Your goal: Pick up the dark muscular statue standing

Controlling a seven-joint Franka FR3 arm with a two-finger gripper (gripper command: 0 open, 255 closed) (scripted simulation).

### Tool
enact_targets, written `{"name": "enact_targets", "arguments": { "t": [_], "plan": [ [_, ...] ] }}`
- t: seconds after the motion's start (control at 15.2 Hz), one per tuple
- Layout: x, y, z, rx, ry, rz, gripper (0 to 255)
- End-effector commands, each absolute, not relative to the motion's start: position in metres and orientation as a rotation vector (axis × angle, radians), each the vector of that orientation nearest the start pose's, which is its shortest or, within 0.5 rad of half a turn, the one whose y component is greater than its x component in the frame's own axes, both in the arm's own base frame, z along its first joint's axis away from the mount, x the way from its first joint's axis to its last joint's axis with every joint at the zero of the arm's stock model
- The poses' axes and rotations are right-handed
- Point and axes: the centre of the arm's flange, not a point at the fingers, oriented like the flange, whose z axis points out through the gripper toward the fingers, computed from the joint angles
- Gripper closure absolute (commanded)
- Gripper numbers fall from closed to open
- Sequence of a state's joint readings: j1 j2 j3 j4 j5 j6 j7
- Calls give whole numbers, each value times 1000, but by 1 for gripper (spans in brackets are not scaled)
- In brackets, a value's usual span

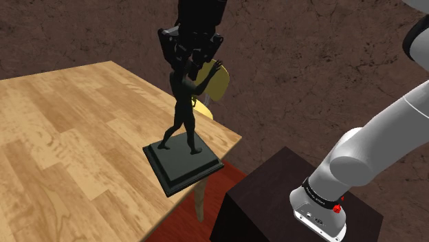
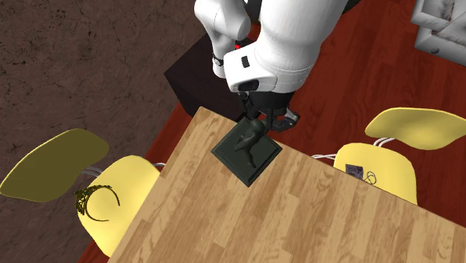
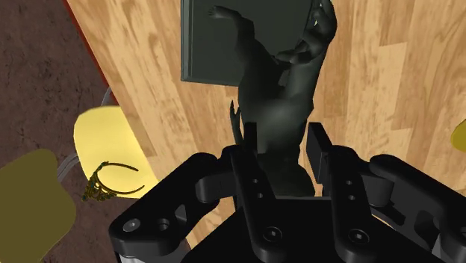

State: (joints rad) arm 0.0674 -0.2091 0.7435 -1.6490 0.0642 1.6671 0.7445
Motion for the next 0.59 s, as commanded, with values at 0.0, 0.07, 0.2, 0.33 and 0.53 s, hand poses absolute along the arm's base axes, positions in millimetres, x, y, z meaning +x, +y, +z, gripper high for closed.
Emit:
{"name": "enact_targets", "arguments": {
  "t": [0.0, 0.07, 0.2, 0.33, 0.53],
  "plan": [
    [321, 398, 658, -3153, -85, -164, 255],
    [326, 397, 660, -3152, -85, -163, 255],
    [325, 394, 656, -3152, -84, -162, 255],
    [323, 390, 656, -3152, -86, -162, 255],
    [323, 390, 672, -3152, -86, -162, 255]
  ]
}}
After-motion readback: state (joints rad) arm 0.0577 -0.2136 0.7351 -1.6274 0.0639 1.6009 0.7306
